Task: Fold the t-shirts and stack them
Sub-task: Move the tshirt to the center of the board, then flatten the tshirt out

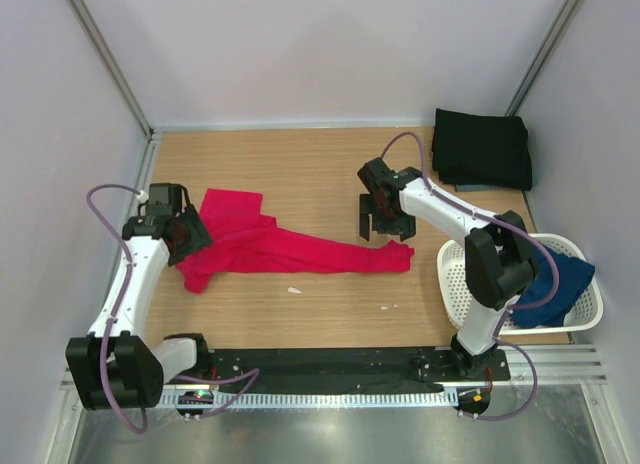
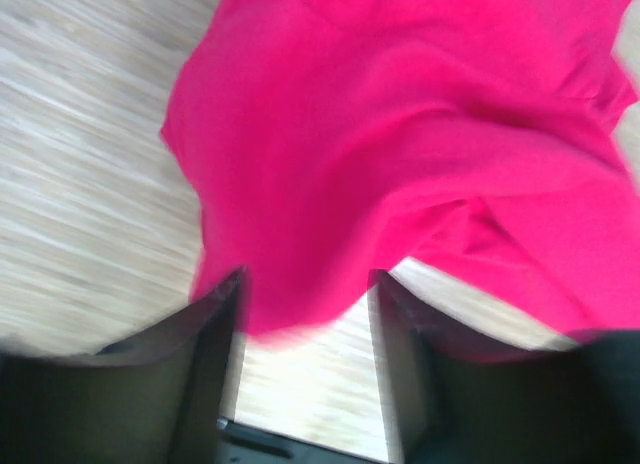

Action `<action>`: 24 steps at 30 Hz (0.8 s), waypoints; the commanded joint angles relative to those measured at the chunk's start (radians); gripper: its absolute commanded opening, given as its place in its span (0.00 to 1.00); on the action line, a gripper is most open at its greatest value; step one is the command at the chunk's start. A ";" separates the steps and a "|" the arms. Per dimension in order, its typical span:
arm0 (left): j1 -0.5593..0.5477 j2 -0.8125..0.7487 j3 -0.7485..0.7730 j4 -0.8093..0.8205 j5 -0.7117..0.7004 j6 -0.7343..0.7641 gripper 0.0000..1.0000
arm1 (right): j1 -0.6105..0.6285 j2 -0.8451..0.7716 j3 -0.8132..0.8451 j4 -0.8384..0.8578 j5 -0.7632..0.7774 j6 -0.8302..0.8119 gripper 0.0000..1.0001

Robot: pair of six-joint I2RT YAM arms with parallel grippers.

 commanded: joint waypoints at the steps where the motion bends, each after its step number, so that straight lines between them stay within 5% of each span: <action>1: 0.002 0.045 0.079 -0.032 -0.037 0.012 0.69 | -0.003 -0.088 0.007 -0.068 0.074 0.057 0.87; 3: 0.003 0.083 0.113 -0.043 -0.051 0.019 0.81 | -0.003 -0.095 0.013 -0.109 0.087 0.071 0.86; 12: 0.006 0.290 0.288 0.257 -0.002 0.098 0.84 | -0.012 -0.138 -0.044 -0.099 0.095 0.079 0.80; 24: 0.040 0.844 0.644 0.324 0.042 0.226 0.68 | -0.027 -0.189 -0.074 -0.085 0.144 0.083 0.79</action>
